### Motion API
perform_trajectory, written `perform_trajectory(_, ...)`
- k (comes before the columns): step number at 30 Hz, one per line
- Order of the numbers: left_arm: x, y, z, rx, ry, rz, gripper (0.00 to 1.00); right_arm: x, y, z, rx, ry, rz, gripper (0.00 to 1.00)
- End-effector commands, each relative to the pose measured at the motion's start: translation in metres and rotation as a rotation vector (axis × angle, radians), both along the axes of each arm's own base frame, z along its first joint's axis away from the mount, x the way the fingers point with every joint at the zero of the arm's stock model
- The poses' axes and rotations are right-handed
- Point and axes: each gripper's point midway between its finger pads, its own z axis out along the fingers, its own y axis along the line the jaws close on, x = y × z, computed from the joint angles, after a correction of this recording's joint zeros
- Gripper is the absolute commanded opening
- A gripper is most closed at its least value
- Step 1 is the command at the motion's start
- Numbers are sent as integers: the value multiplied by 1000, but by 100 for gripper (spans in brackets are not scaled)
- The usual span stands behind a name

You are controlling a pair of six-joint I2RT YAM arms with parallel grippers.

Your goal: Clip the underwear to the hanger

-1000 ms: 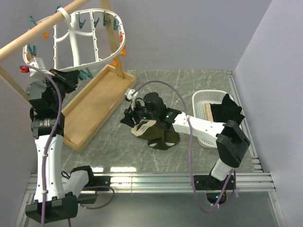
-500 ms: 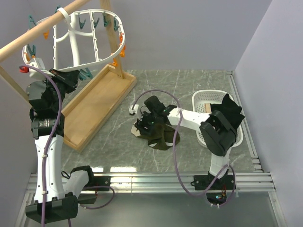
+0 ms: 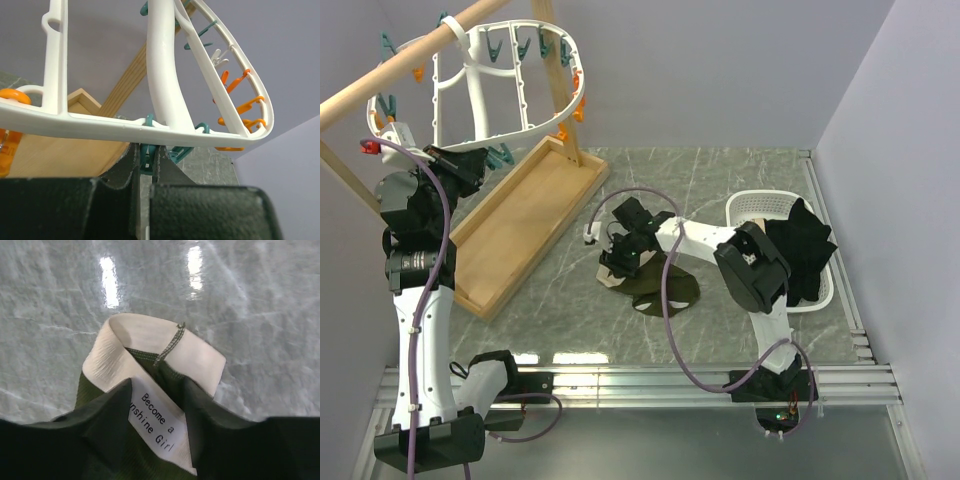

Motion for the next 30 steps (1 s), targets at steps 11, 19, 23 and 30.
perform_trajectory(11, -5, -1, 17, 21, -69, -3, 0, -6, 24, 50, 113, -13, 82, 0)
perform_trajectory(19, -8, -2, 13, 25, -58, -5, 0, -7, 63, 160, 416, -105, 149, 0)
perform_trajectory(23, -9, -4, 12, 23, -51, -21, 0, -9, 85, 228, 611, -124, 192, 0)
perform_trajectory(30, -8, -7, 7, 15, -35, -37, 0, -1, 114, 294, 817, -118, 222, 0)
